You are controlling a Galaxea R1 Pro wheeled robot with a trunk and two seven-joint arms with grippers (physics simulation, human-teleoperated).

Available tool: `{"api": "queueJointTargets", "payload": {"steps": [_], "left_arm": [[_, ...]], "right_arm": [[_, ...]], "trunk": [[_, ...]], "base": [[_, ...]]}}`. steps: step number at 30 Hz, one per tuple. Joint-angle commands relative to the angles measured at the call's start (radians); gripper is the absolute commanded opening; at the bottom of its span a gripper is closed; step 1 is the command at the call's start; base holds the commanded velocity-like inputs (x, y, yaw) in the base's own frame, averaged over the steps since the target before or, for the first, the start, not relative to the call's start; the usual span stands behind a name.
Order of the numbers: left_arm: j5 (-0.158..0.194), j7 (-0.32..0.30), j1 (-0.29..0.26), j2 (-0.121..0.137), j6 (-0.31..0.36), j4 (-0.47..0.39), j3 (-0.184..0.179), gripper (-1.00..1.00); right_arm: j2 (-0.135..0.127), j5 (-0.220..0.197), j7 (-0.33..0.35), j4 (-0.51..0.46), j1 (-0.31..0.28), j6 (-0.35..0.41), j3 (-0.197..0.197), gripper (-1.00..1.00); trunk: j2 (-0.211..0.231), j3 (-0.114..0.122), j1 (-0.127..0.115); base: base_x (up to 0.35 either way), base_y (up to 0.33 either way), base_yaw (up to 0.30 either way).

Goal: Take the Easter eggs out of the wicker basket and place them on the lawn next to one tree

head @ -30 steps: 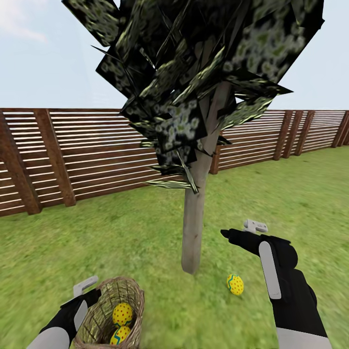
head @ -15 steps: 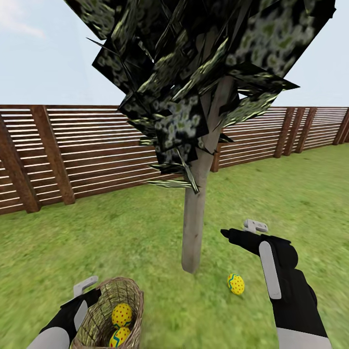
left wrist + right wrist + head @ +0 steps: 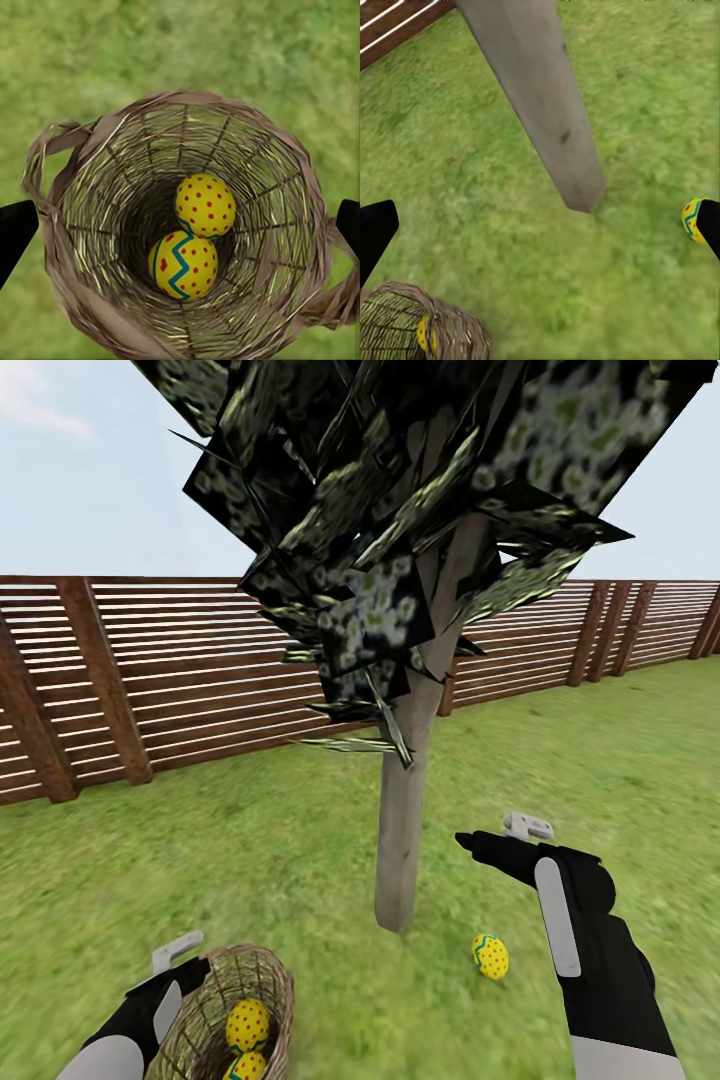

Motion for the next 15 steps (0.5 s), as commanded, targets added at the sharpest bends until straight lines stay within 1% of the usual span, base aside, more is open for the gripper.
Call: {"api": "queueJointTargets", "payload": {"steps": [1, 9, 15], "left_arm": [[-0.010, -0.001, -0.001, -0.001, 0.004, 0.003, 0.006, 1.00], [-0.010, -0.001, -0.001, -0.001, 0.005, 0.010, 0.006, 1.00], [-0.010, -0.001, -0.001, -0.001, 0.005, 0.010, 0.006, 1.00]], "right_arm": [[0.001, -0.007, -0.004, -0.001, -0.001, 0.004, -0.002, 1.00], [0.001, -0.007, -0.003, -0.001, -0.001, 0.004, -0.002, 1.00], [0.001, -0.007, -0.003, -0.001, -0.001, 0.004, -0.002, 1.00]], "trunk": [[-0.001, -0.001, 0.000], [-0.001, -0.001, 0.000], [-0.001, -0.001, 0.000]], "base": [[0.096, 0.000, 0.000], [0.143, 0.000, 0.000], [0.088, 0.000, 0.000]]}}
